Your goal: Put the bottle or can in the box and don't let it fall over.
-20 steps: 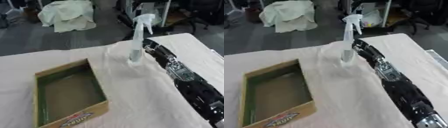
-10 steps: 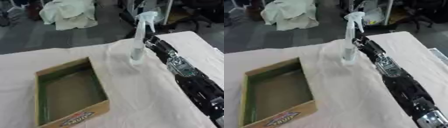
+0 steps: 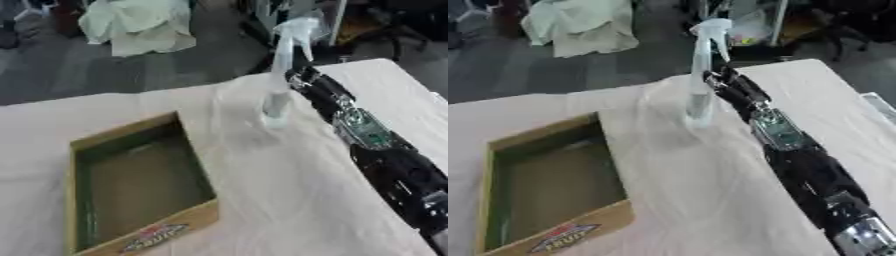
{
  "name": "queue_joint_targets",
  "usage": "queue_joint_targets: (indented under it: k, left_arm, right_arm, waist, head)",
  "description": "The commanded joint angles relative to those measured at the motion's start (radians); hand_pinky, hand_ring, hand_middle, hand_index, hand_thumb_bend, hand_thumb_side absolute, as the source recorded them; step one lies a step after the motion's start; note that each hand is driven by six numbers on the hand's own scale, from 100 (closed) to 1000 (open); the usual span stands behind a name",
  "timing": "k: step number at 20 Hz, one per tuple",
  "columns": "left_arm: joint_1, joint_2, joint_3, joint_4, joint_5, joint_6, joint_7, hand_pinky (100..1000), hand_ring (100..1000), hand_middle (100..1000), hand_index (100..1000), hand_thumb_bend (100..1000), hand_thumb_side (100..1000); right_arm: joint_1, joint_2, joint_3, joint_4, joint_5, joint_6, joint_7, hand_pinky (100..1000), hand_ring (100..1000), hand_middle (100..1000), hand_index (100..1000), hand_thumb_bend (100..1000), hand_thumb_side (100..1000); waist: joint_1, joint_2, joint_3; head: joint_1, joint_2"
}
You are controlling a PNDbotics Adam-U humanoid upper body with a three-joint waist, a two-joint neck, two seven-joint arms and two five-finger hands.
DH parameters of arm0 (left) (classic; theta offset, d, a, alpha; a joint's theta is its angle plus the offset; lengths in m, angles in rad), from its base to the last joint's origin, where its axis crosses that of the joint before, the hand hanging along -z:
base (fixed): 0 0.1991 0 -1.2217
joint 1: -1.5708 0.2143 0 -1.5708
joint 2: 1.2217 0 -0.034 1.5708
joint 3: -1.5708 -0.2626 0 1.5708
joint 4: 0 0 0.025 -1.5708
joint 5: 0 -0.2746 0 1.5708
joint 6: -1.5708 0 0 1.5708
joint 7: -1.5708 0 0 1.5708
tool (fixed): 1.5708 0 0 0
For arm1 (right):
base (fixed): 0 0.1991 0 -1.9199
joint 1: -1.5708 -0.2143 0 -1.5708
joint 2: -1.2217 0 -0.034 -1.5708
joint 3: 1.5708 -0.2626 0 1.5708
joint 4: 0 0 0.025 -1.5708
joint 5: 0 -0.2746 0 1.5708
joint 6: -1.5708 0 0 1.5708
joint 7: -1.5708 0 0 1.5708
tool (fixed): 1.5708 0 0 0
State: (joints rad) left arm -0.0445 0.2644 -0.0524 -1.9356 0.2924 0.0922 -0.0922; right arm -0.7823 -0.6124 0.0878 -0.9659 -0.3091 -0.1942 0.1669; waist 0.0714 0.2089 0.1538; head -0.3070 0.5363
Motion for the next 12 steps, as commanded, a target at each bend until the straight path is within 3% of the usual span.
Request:
queue_joint_targets:
  k: [1,12]
  left_arm:
    - [-0.013,0.008,-0.001,-0.017,-0.007,-0.001,-0.004,1000,876,1000,792,102,919]
    - [-0.016,0.007,-0.001,-0.018,-0.01,-0.001,-0.006,1000,876,1000,792,102,921]
  right_arm:
    - [-0.025,-0.034,0.0,-0.029,-0.014,-0.003,0.002,993,1000,1000,1000,100,561]
    - [-0.031,-0.035,0.004,-0.048,-0.049,0.003,0.018,985,989,1000,1000,100,567]
  waist:
    - [-0.002,-0.01,0.002]
    - [-0.003,-0.002,0.006]
  head:
    - [-0.003,-0.016]
    - [-0.005,-0.025]
